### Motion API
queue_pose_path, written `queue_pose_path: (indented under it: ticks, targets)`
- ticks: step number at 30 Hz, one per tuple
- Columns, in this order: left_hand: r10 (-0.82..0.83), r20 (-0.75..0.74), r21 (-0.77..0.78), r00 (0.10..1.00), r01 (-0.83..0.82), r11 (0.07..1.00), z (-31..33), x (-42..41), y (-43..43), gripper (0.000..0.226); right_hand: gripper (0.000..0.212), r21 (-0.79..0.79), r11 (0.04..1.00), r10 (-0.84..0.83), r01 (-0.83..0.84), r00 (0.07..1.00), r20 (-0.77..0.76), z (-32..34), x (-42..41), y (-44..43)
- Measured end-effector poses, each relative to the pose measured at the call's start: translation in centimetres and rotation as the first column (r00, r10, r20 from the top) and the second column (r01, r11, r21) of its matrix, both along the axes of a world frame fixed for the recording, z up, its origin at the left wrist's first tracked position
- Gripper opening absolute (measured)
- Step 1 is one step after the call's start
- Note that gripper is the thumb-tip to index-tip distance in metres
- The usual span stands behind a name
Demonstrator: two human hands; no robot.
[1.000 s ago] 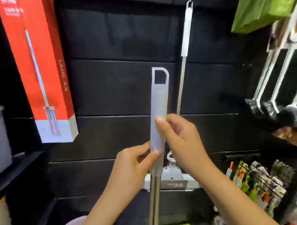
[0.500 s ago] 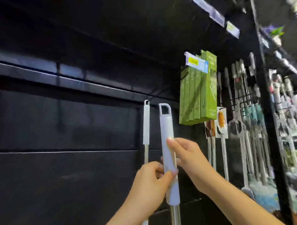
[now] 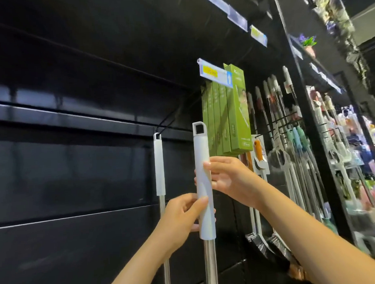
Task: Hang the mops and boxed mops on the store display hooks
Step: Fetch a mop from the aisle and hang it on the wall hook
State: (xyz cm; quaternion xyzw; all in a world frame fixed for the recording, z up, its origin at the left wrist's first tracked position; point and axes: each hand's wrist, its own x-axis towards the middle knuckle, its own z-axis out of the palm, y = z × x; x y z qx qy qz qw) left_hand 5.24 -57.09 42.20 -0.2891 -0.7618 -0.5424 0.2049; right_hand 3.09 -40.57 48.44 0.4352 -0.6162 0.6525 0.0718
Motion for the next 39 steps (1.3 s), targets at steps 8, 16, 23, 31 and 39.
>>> queue_pose_path:
  ticks: [8,16,23,31,39]
  targets:
    - [-0.035,0.079,0.014,0.996,0.034,0.999,0.6,-3.4,1.1,0.045,0.046,0.023,0.996,0.088,-0.086,0.994,-0.07,0.2,-4.6,1.6]
    - [-0.036,0.122,0.159,0.992,0.017,0.987,-0.2,-2.2,1.8,0.05,0.032,-0.07,0.986,-0.164,0.153,0.969,-0.183,0.4,-4.9,0.1]
    - [0.363,0.062,0.176,0.93,-0.368,0.913,-0.9,-1.7,5.1,0.039,0.031,-0.123,0.886,-0.463,0.446,0.851,-0.25,-0.2,-5.9,-0.8]
    - [0.556,-0.064,0.198,0.829,-0.536,0.821,-0.5,-1.9,8.8,0.033,0.042,-0.207,0.802,-0.597,0.561,0.735,-0.321,0.4,-6.6,0.5]
    - [0.529,-0.153,0.212,0.835,-0.495,0.843,2.7,-1.1,10.0,0.021,0.035,-0.067,0.974,-0.226,0.216,0.946,-0.234,3.8,-5.4,5.0]
